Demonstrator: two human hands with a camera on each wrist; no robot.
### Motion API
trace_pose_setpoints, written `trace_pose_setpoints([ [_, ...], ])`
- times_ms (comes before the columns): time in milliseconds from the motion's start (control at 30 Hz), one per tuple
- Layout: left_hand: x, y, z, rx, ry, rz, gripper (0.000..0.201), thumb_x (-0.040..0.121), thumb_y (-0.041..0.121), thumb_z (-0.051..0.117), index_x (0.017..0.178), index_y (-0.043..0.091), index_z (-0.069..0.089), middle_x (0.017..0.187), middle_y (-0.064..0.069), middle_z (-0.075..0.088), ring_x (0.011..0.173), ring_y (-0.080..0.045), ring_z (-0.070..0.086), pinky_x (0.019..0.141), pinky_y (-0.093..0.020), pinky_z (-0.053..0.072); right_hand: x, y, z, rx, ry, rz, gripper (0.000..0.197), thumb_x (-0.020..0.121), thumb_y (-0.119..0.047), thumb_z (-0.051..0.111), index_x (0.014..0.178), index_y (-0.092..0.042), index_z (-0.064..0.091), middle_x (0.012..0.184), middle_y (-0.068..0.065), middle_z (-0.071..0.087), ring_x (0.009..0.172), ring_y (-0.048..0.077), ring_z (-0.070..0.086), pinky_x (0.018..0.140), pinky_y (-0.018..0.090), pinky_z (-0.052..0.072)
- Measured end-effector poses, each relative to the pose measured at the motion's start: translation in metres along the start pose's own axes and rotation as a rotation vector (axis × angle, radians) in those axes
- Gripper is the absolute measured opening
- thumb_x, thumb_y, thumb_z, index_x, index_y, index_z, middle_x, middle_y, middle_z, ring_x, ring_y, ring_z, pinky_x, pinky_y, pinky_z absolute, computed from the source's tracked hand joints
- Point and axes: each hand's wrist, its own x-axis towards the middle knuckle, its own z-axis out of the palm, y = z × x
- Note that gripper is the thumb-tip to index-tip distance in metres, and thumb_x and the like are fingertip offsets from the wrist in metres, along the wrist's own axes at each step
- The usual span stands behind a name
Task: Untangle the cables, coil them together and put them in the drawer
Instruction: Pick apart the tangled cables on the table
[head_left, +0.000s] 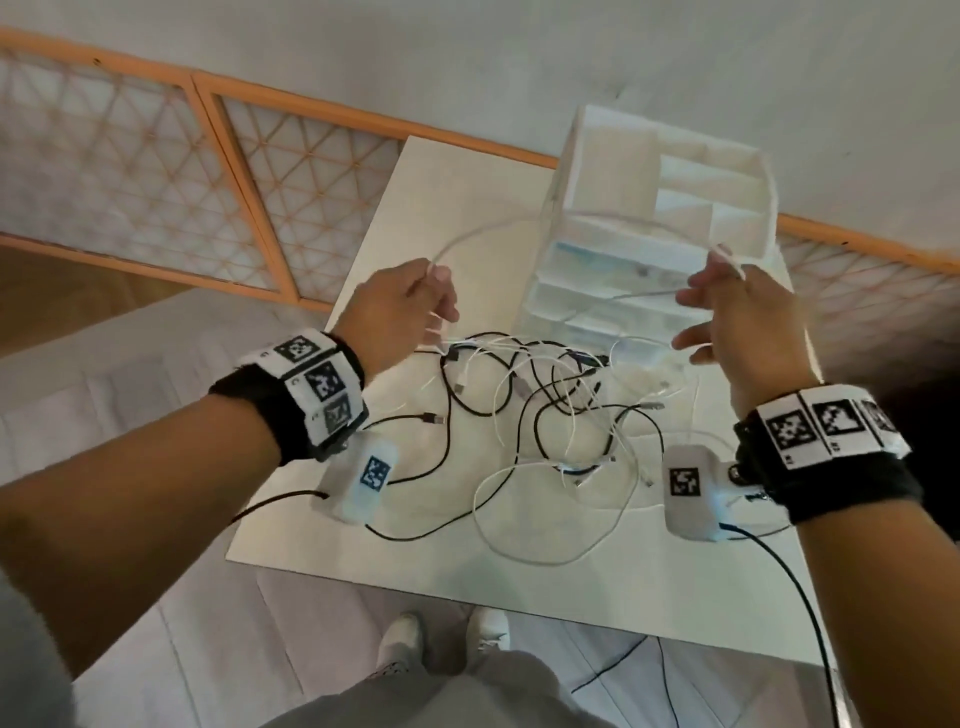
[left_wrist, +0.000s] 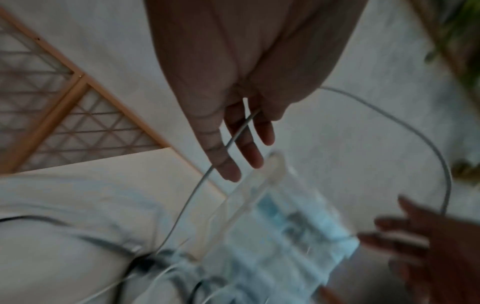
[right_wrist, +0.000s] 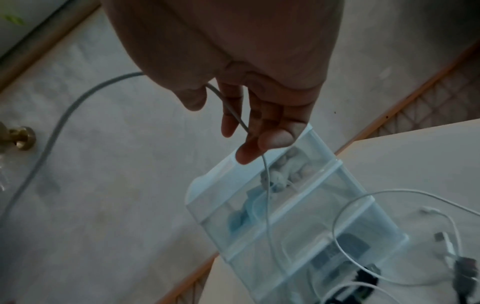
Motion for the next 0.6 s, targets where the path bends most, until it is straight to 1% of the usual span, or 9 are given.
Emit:
trace_pose_setpoints([
  [67,0.003,0.031,0.002,-0.167,-0.003,0.067,0.032,0.103,0.031,0.048,0.089,0.006,0.063,0.083,-0.011,0.067,0.077,-0.024,0.064,0.083,-0.043,0.06,0.005,-0.008,-0.012,0.094,-0.018,-0.023,0.033,0.098,-0.051,0.049,0.085,-0.026,0.065,0.097,0.008,0.074,0.052,0.02,0.061,0.049,0.028,0.042],
  [100,0.006,0.037,0.003,-0.146,0.002,0.089,0.029,0.102,0.028,0.051,0.09,0.005,0.064,0.081,-0.009,0.068,0.076,-0.024,0.066,0.083,-0.041,0.06,0.008,-0.016,-0.019,0.138,-0.035,-0.047,0.034,0.099,-0.051,0.049,0.086,-0.024,0.066,0.096,0.008,0.074,0.052,0.022,0.061,0.048,0.028,0.042],
  [167,0.011,0.031,0.004,0.131,-0.004,0.09,0.026,0.098,0.031,0.056,0.087,0.01,0.067,0.083,-0.007,0.072,0.08,-0.023,0.069,0.082,-0.039,0.059,0.015,-0.034,-0.036,0.208,-0.04,-0.107,0.031,0.099,-0.047,0.051,0.089,-0.023,0.068,0.094,0.006,0.073,0.053,0.026,0.06,0.048,0.028,0.042],
  [267,0.011,-0.002,0.007,0.649,-0.126,-0.053,0.032,0.096,0.04,0.054,0.076,0.016,0.062,0.076,-0.006,0.065,0.079,-0.028,0.063,0.063,-0.03,0.043,0.022,-0.058,-0.064,0.235,0.066,-0.187,0.016,0.094,-0.035,0.059,0.086,-0.026,0.069,0.088,0.002,0.074,0.052,0.025,0.059,0.047,0.027,0.039],
  [333,0.006,-0.016,0.011,0.715,-0.155,-0.187,0.035,0.099,0.038,0.048,0.078,0.013,0.062,0.078,-0.006,0.061,0.078,-0.029,0.058,0.062,-0.034,0.045,0.033,-0.057,-0.079,0.183,0.131,-0.131,0.016,0.088,-0.04,0.064,0.088,-0.026,0.072,0.084,0.002,0.074,0.05,0.019,0.058,0.046,0.026,0.039],
  [400,0.004,-0.019,0.014,0.505,-0.095,-0.251,0.041,0.101,0.035,0.044,0.084,0.004,0.065,0.089,-0.012,0.065,0.085,-0.031,0.064,0.076,-0.044,0.058,0.05,-0.04,-0.089,0.073,0.132,-0.023,0.023,0.086,-0.043,0.067,0.096,-0.023,0.073,0.087,0.007,0.073,0.046,0.014,0.057,0.044,0.024,0.038],
  [467,0.0,0.001,0.02,0.151,-0.032,-0.213,0.041,0.104,0.032,0.044,0.083,0.002,0.062,0.088,-0.015,0.066,0.087,-0.032,0.068,0.078,-0.047,0.061,0.064,-0.019,-0.091,0.035,0.095,0.052,0.012,0.089,-0.033,0.065,0.097,-0.027,0.072,0.105,0.011,0.073,0.046,0.012,0.059,0.044,0.024,0.041],
  [500,-0.001,0.018,0.023,0.03,-0.023,-0.154,0.039,0.104,0.03,0.043,0.083,0.003,0.06,0.082,-0.016,0.064,0.084,-0.035,0.068,0.077,-0.046,0.062,0.07,-0.009,-0.092,0.025,0.069,0.053,0.016,0.091,-0.024,0.062,0.104,-0.029,0.07,0.116,0.01,0.071,0.047,0.011,0.062,0.045,0.024,0.043],
  [600,-0.001,0.073,0.032,-0.042,-0.028,0.039,0.033,0.104,0.026,0.044,0.089,0.003,0.061,0.07,-0.014,0.06,0.078,-0.039,0.069,0.074,-0.04,0.062,0.076,0.012,-0.09,-0.087,-0.048,0.015,0.068,0.088,-0.002,0.059,0.147,-0.033,0.042,0.142,0.004,0.054,0.061,0.019,0.071,0.052,0.03,0.053],
])
